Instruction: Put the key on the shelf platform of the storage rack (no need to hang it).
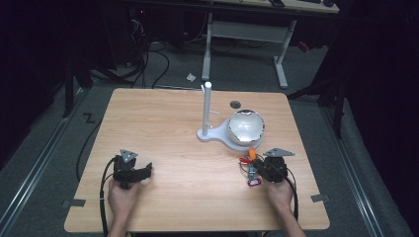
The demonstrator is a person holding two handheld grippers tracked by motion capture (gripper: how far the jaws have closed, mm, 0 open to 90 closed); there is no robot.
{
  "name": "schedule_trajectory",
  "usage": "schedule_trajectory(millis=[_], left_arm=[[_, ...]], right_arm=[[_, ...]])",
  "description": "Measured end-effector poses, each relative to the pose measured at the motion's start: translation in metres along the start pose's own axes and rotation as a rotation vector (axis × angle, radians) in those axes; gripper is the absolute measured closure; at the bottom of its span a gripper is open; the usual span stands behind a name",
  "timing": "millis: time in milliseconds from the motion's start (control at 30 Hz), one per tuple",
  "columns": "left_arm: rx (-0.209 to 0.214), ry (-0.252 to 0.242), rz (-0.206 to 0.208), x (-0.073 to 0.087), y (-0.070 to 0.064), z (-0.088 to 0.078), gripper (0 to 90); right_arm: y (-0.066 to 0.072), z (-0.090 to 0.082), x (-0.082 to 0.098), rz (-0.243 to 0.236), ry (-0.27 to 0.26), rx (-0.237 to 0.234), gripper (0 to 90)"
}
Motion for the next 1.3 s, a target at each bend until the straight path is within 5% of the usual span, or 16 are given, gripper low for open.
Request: schedule_trajectory(millis=[1300], left_arm=[[0.0,0.0,0.0,0.0,0.0,0.0,21.3]], right_arm=[[-0.025,-0.096,-0.054,-0.067,-0.139,-0.041,83.8]])
Point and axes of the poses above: each handheld gripper's, and its own axes: z roughly forward along the jaws, x roughly out of its underside, y roughly to its left, the point moved 7 cm from there along z, roughly forward along the jaws, and after that the axes turned 7 degrees about x, right-handed, at the moved point
